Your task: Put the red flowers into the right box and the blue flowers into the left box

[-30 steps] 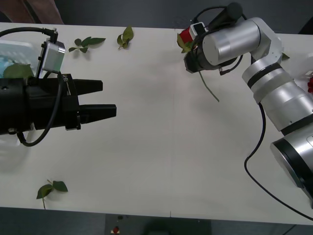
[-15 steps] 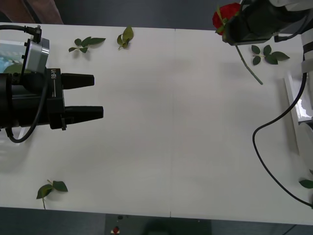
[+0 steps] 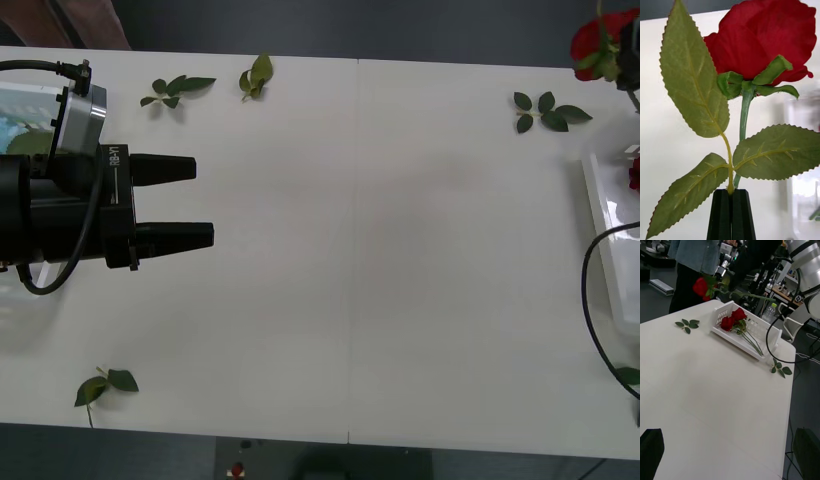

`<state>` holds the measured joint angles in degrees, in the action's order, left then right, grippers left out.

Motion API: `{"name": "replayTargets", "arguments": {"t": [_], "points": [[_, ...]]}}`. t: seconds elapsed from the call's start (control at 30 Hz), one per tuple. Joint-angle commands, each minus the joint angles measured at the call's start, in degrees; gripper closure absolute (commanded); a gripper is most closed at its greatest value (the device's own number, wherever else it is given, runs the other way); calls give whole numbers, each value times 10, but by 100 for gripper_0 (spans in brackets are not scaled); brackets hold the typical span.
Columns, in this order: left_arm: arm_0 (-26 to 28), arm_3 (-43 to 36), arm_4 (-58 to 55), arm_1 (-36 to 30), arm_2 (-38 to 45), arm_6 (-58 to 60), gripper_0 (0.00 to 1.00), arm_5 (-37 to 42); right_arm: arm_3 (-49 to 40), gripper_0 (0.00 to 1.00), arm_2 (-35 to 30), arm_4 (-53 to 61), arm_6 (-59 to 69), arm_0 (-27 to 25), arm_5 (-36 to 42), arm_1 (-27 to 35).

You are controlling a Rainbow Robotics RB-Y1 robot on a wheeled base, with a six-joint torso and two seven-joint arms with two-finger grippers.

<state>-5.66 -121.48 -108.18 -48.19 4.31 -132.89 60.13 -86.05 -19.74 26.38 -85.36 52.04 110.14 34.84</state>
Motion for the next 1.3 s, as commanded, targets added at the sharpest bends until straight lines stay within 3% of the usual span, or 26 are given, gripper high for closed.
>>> {"name": "replayTargets", "arguments": {"t": [0.03, 0.27, 0.43, 0.6, 1.03, 1.3], "points": [[-10, -8, -5, -9, -2, -18, 0, 0, -90, 100, -23, 3, -41, -72, -1, 35], [-10, -8, -5, -9, -2, -18, 0, 0, -185, 100, -76, 2, -48, -196, -1, 66], [-10, -8, -5, -9, -2, -18, 0, 0, -214, 100, -115, -5, -56, -253, -6, 72], [-10, -8, -5, -9, -2, -18, 0, 0, -209, 100, -152, -9, -100, -304, -88, 72], [-10, -8, -5, -9, -2, -18, 0, 0, -34, 100, -166, 9, -195, -323, -281, 71], [-10, -8, -5, -9, -2, -18, 0, 0, -22, 100, -165, 21, -218, -360, -349, 71]]}}
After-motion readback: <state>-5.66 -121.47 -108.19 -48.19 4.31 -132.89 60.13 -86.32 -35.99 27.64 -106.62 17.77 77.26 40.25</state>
